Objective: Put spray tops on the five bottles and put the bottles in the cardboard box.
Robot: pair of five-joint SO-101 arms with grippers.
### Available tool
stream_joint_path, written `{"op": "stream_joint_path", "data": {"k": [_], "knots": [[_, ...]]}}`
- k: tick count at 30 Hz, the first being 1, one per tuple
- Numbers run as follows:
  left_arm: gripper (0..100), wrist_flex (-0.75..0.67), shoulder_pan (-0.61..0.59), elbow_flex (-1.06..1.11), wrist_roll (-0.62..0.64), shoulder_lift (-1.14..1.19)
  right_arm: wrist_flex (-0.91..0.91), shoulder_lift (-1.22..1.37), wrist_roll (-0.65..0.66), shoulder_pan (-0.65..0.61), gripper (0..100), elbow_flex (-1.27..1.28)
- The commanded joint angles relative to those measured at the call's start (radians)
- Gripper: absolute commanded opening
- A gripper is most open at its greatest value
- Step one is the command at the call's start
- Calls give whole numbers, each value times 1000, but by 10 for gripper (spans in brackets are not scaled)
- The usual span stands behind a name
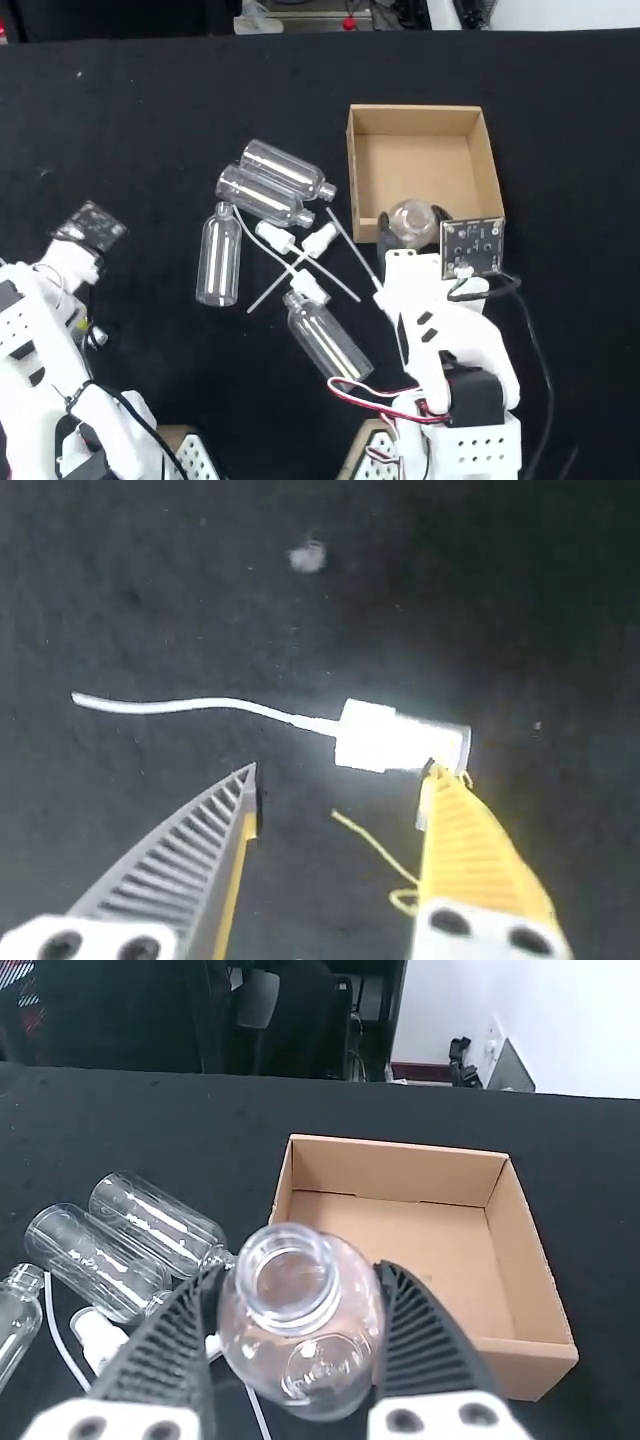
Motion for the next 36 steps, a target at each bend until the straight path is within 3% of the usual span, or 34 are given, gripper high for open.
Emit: {"op": "stream_joint_path", "data": {"k": [1, 7, 22, 36], "knots": [[258, -17, 15, 42, -100, -15, -34, -18, -5, 9, 28, -5], [259, -74, 12, 101, -127, -5, -34, -18, -5, 9, 28, -5], [259, -396, 5, 306, -115, -15, -32, -18, -5, 9, 28, -5], [252, -397, -27, 302, 130, -15, -34, -18, -5, 9, 28, -5]]}}
